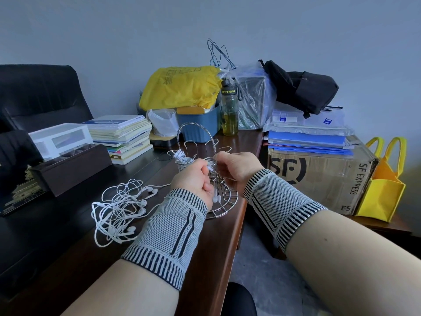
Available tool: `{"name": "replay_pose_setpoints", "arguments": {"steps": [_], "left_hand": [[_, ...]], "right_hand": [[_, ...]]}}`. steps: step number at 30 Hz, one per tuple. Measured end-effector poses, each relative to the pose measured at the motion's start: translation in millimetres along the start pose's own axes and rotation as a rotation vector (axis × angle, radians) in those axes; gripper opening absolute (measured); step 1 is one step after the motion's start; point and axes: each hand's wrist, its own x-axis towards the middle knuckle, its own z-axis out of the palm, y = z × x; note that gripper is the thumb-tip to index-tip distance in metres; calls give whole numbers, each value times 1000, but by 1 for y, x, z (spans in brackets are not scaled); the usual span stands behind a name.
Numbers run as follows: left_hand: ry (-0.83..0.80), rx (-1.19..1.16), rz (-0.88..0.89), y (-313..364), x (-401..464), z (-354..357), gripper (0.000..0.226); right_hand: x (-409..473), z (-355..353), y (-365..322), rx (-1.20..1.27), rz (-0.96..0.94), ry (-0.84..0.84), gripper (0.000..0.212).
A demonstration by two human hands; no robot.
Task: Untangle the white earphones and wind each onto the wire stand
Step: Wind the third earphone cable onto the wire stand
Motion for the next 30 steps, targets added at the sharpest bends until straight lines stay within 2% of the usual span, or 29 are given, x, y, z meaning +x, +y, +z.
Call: {"name": "replay_pose_setpoints", "arguments": {"steps": [4,9,16,18,20,23,25,27,30], "left_hand": [[-11,30,11,2,-3,-1,21],[-37,113,65,0,0,-9,11],[25,276,137,-3,6,-30,9],[47,342,162,-3,8,-38,7],[59,439,218,-4,11,-47,6],[75,744,401,-6,20,-60,14],[70,1199,553,-9,27,-70,22],[54,1586,617,-14,27,-75,20],[52,1723,637,-17,32,-81,28]], "right_hand": [[1,0,1,11,-1,6,14],[-1,-6,2,-19,22,8,25],[-3,-11,12,59,39,35,25],[-4,-12,21,14,21,64,22],[-4,-14,31,-148,-26,106,17],[-9,-17,43,-472,-130,149,18],[-13,-17,47,-675,-193,133,21],[-15,-17,53,-864,-207,69,33],[-14,-16,67,-1061,-236,-16,37]]}}
